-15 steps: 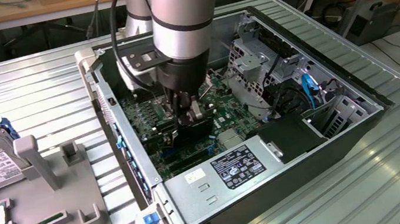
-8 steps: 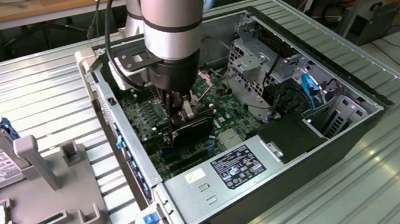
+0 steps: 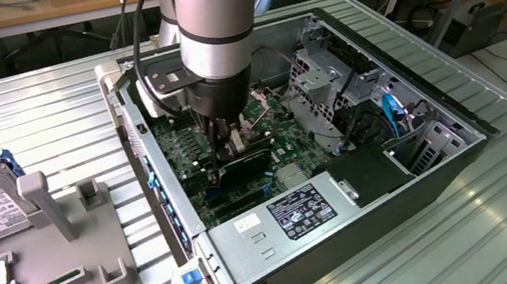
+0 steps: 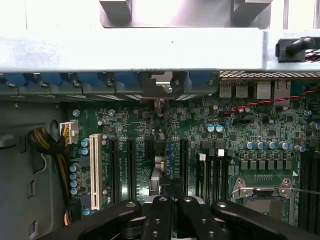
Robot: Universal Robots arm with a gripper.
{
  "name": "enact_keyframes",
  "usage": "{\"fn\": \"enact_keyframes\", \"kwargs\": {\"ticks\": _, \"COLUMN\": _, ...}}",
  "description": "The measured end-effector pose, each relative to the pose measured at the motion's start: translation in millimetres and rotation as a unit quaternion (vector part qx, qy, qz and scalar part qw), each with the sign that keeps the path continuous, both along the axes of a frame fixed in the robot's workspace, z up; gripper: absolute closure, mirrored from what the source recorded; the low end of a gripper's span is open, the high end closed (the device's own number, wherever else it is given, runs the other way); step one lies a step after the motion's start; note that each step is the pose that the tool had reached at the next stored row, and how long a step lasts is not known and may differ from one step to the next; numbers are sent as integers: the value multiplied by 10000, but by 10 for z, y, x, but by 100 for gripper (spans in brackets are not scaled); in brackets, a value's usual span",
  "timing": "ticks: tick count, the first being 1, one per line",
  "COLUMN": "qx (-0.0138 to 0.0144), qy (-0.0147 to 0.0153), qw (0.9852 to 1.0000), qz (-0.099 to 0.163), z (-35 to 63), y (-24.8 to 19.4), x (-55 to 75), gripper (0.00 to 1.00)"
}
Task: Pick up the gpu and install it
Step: 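Insert the gpu into the slot, then press down on the gpu until it lock into place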
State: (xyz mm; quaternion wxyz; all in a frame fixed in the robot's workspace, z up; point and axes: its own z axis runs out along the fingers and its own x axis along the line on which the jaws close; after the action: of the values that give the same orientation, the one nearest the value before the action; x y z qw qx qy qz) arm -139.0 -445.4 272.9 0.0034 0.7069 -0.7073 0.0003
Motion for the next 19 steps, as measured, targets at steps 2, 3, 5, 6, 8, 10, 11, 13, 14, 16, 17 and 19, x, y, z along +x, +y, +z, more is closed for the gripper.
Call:
{"fn": "enact_keyframes", "kwargs": {"ticks": 2, "qx": -6, "qy": -1, "qw": 10000, "qz": 5, "z": -8, "y": 8, "x": -1, "gripper": 89}}
{"fn": "enact_keyframes", "kwargs": {"ticks": 3, "qx": -7, "qy": -1, "qw": 10000, "qz": 7, "z": -8, "y": 13, "x": -1, "gripper": 89}}
{"fn": "enact_keyframes", "kwargs": {"ticks": 5, "qx": -10, "qy": -1, "qw": 10000, "qz": 9, "z": -8, "y": 22, "x": 0, "gripper": 89}}
{"fn": "enact_keyframes", "kwargs": {"ticks": 6, "qx": -11, "qy": -1, "qw": 10000, "qz": 11, "z": -8, "y": 22, "x": 0, "gripper": 89}}
{"fn": "enact_keyframes", "kwargs": {"ticks": 8, "qx": -11, "qy": -1, "qw": 10000, "qz": 14, "z": -8, "y": 23, "x": 0, "gripper": 89}}
{"fn": "enact_keyframes", "kwargs": {"ticks": 10, "qx": -12, "qy": -1, "qw": 10000, "qz": 16, "z": -8, "y": 23, "x": -1, "gripper": 89}}
{"fn": "enact_keyframes", "kwargs": {"ticks": 11, "qx": -12, "qy": 0, "qw": 10000, "qz": 17, "z": -9, "y": 23, "x": -1, "gripper": 89}}
{"fn": "enact_keyframes", "kwargs": {"ticks": 13, "qx": -12, "qy": 0, "qw": 10000, "qz": 17, "z": -13, "y": 22, "x": -2, "gripper": 89}}
{"fn": "enact_keyframes", "kwargs": {"ticks": 14, "qx": -12, "qy": 0, "qw": 10000, "qz": 18, "z": -15, "y": 21, "x": -2, "gripper": 89}}
{"fn": "enact_keyframes", "kwargs": {"ticks": 16, "qx": -12, "qy": 0, "qw": 10000, "qz": 20, "z": -19, "y": 18, "x": -1, "gripper": 89}}
{"fn": "enact_keyframes", "kwargs": {"ticks": 17, "qx": -12, "qy": 0, "qw": 10000, "qz": 20, "z": -22, "y": 17, "x": -1, "gripper": 89}}
{"fn": "enact_keyframes", "kwargs": {"ticks": 19, "qx": -13, "qy": 0, "qw": 10000, "qz": 20, "z": -31, "y": 15, "x": -2, "gripper": 89}}
